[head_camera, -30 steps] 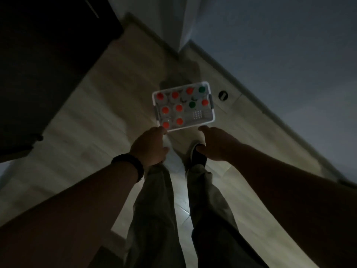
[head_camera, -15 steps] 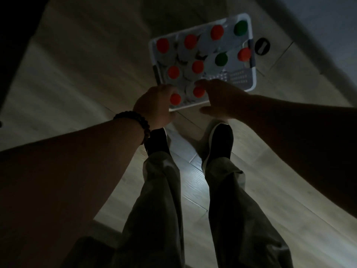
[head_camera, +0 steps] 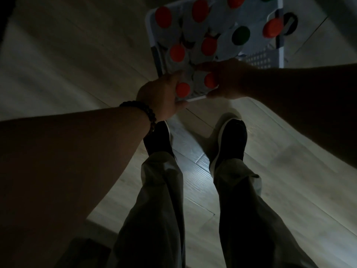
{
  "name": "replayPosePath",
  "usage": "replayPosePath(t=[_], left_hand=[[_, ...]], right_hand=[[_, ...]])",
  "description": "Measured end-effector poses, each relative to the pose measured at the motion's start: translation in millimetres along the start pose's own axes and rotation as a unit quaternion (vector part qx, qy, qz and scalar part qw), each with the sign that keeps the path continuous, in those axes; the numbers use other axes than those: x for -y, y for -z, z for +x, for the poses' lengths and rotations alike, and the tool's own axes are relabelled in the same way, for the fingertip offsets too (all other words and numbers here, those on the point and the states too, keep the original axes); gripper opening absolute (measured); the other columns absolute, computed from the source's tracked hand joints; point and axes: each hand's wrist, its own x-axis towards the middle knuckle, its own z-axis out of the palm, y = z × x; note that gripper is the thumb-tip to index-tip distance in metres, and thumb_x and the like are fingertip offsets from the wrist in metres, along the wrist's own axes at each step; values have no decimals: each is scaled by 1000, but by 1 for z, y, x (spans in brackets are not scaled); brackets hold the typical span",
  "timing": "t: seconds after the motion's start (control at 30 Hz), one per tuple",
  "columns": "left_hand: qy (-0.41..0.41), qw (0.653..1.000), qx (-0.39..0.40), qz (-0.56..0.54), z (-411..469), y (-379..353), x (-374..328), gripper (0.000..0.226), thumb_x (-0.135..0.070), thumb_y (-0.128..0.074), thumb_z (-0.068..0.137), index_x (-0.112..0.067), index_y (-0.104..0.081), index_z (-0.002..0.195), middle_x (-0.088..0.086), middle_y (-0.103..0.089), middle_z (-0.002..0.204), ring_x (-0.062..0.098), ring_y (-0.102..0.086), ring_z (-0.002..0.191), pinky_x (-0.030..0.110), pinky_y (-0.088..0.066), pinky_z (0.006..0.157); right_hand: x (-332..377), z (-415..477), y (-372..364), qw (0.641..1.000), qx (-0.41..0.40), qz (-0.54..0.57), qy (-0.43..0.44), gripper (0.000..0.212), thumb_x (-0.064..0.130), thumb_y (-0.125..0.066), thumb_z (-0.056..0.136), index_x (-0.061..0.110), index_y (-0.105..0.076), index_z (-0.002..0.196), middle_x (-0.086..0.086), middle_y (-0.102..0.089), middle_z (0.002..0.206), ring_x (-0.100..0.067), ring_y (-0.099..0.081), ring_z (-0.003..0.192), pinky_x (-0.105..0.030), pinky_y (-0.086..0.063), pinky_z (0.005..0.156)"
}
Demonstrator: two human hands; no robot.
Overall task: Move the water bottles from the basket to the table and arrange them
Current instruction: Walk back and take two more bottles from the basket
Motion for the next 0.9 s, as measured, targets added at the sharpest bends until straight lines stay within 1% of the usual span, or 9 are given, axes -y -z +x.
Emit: replayPosePath(t=[0.1, 0.17, 0.3, 0.43, 0.5, 0.57, 0.67, 0.8, 0.9], left_hand=[[5, 1000, -2, -20, 3, -2, 1, 89, -45, -78, 88, -22, -31, 160, 8, -46, 157, 34, -49, 138, 44, -44, 106], [8, 999, 0, -35, 4, 2, 0, 86, -44, -78, 89, -22, -34, 159, 11, -50, 154, 35, -51, 136, 43, -46, 107], [-7, 1000, 15, -22, 1, 16, -1, 75, -42, -75, 91, -22, -41, 155, 13, -61, 141, 39, -59, 124, 48, -52, 96], [-20, 1000, 11, -9, -17, 33, -12, 67, -43, -71, 93, -20, -45, 150, 17, -65, 129, 41, -63, 114, 49, -54, 87], [-31, 999, 9, -10, -29, 43, -21, 62, -40, -71, 94, -20, -47, 148, 17, -65, 128, 41, -63, 113, 47, -54, 85], [-36, 999, 8, -15, -43, 56, -32, 63, -36, -73, 93, -20, -46, 148, 16, -65, 131, 40, -62, 116, 48, -54, 88], [-39, 999, 1, -34, -69, 78, -50, 63, -32, -75, 93, -18, -47, 147, 15, -64, 132, 40, -61, 118, 50, -53, 90], [-28, 999, 1, -21, -107, 113, -78, 64, -36, -73, 93, -15, -44, 146, 16, -65, 126, 40, -63, 112, 48, -54, 86], [-17, 999, 4, -37, -141, 141, -105, 67, -37, -73, 93, -19, -39, 148, 14, -67, 125, 37, -64, 111, 50, -55, 88]], right_hand=[[0, -1, 3, 1000, 2, 1, 5, 91, 38, -78, 90, 26, -24, 163, -14, -37, 162, -37, -35, 148, -42, -25, 122], [1, -5, 5, 1000, -2, 3, 8, 86, 35, -76, 92, 24, -27, 162, -13, -40, 160, -36, -38, 146, -41, -27, 121], [9, -14, 3, 1000, -17, 15, -1, 85, 35, -77, 90, 27, -30, 161, -15, -39, 161, -40, -37, 147, -49, -32, 122], [18, -32, 9, 999, -36, 20, 7, 86, 38, -78, 89, 28, -32, 160, -17, -41, 159, -42, -41, 144, -52, -35, 119], [24, -50, 19, 998, -43, 34, 12, 82, 33, -77, 90, 28, -34, 159, -15, -43, 158, -40, -41, 144, -49, -34, 121], [29, -69, 30, 998, -50, 38, 11, 78, 29, -77, 91, 28, -36, 158, -15, -47, 155, -38, -44, 142, -46, -35, 120], [38, -103, 46, 998, -46, 43, 6, 74, 27, -75, 93, 29, -37, 157, -15, -52, 151, -36, -50, 138, -46, -38, 117], [52, -157, 73, 996, -42, 75, -6, 73, 25, -73, 94, 30, -36, 156, -13, -52, 151, -34, -51, 137, -45, -40, 113], [66, -208, 91, 995, -51, 87, -13, 71, 25, -72, 94, 29, -37, 156, -11, -52, 150, -31, -50, 138, -44, -40, 112]])
